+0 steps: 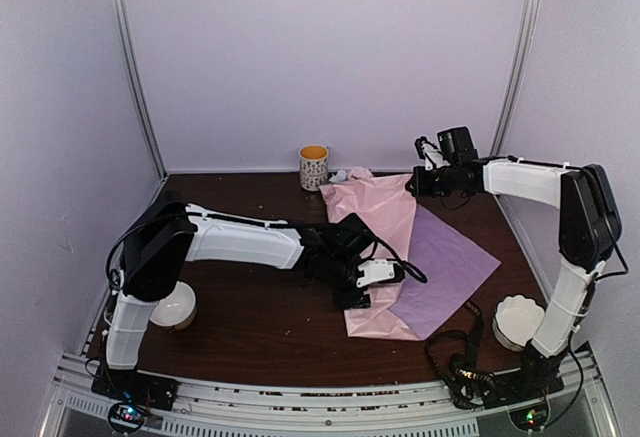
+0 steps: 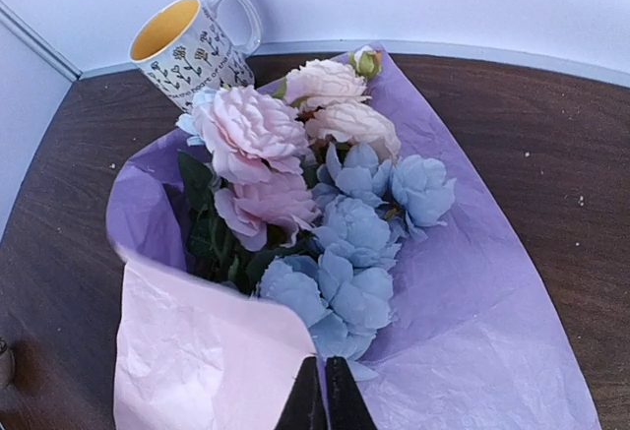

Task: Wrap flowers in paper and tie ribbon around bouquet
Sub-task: Fold the one-fourth-folded wrapping paper at the center of the board.

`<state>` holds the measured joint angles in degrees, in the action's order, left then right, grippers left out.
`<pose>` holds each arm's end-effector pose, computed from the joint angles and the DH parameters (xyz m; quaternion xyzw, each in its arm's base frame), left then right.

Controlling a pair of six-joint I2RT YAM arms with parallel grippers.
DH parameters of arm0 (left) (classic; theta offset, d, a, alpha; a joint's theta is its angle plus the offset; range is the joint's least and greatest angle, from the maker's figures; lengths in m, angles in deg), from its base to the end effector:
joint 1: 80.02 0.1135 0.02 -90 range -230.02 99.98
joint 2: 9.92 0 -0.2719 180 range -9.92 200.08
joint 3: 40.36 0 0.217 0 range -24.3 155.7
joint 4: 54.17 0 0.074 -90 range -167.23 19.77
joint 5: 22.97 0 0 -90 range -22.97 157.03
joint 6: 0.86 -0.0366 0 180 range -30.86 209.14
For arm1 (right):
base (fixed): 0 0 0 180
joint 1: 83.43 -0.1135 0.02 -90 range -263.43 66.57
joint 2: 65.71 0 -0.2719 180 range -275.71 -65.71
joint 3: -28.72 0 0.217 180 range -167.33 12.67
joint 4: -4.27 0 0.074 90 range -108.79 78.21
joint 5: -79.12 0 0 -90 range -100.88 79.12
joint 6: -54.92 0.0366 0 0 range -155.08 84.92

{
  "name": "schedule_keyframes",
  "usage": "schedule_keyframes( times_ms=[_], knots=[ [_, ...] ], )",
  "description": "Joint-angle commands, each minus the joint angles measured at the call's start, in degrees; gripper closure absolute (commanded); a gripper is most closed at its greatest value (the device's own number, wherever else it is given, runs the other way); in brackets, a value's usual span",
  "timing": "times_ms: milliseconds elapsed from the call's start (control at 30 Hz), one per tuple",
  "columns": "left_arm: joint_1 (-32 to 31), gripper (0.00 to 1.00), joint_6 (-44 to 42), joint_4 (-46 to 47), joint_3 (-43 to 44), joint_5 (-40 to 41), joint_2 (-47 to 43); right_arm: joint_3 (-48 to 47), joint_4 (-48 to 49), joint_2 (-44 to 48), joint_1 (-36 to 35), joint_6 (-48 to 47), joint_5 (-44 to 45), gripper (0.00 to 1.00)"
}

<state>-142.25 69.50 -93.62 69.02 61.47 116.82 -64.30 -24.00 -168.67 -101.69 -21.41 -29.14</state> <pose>0.2066 -0.4000 0.1742 0.6376 0.7141 -0.1469 0.2489 0.3574 0.1300 0.2737 -0.1048 0.8847 0.2558 0.3753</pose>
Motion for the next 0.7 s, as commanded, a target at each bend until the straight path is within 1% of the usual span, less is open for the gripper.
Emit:
schedule_keyframes(
  times_ms=[0, 167, 300, 467, 533, 667],
  knots=[
    [-0.1, 0.46, -3.0, -3.4, 3.0, -0.8, 1.6, -2.6, 2.1, -3.9, 1.8, 5.3, -0.5, 1.0],
    [-0.1, 0.46, -4.1, -7.3, 7.3, -2.5, 5.0, -4.2, 4.5, -9.6, 4.3, 11.4, -3.4, 1.0],
    [-0.1, 0.47, -3.6, -9.1, 9.8, -3.7, 7.2, -6.8, 3.1, -14.1, 5.4, 14.6, -2.4, 1.0],
    [-0.1, 0.48, -2.4, -9.5, 9.8, -4.9, 8.6, -9.4, 0.9, -18.9, 7.7, 18.9, -1.4, 1.0],
    [-0.1, 0.49, -2.2, -9.4, 9.7, -5.5, 8.9, -10.5, -0.9, -20.7, 8.5, 19.5, -1.5, 0.98],
    [0.0, 0.5, -2.1, -9.5, 9.6, -5.8, 8.8, -11.6, -1.8, -20.8, 9.4, 20.5, -2.8, 0.96]
  ],
)
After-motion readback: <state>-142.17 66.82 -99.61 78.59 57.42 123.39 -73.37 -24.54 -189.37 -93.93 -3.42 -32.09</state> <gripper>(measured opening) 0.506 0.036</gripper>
